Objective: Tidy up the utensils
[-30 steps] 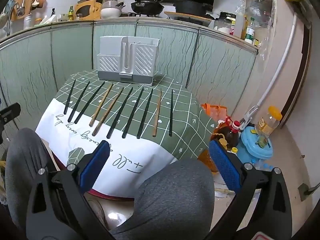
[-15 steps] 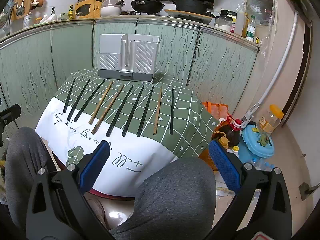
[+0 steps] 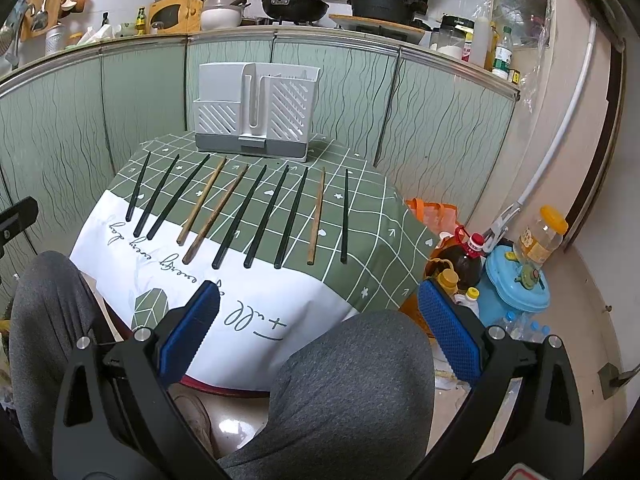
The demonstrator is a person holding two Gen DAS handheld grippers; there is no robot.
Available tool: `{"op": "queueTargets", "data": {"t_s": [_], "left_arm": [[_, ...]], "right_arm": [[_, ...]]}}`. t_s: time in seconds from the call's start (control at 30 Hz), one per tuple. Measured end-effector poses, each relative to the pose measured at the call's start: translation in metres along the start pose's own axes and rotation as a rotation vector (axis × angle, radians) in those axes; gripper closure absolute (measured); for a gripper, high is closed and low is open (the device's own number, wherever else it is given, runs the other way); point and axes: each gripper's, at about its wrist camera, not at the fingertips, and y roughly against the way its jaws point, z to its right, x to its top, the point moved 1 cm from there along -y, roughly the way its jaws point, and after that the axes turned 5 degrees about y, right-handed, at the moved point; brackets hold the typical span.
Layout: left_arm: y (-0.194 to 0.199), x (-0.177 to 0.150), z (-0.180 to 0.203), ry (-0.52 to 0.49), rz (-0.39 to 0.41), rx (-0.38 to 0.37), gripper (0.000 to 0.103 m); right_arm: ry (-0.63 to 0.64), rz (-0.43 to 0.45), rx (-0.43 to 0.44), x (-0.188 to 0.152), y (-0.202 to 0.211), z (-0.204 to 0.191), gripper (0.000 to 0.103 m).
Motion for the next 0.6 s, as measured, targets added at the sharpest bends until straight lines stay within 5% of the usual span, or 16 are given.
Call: {"op": "queueTargets", "data": {"t_s": [0.6], "left_arm": [[-0.012,-0.010,0.000,0.011,-0.094,-0.056,0.004]], "right_arm": [[0.001,-0.014,0.007,-0.003,-0.002,-0.002,0.008]]}}
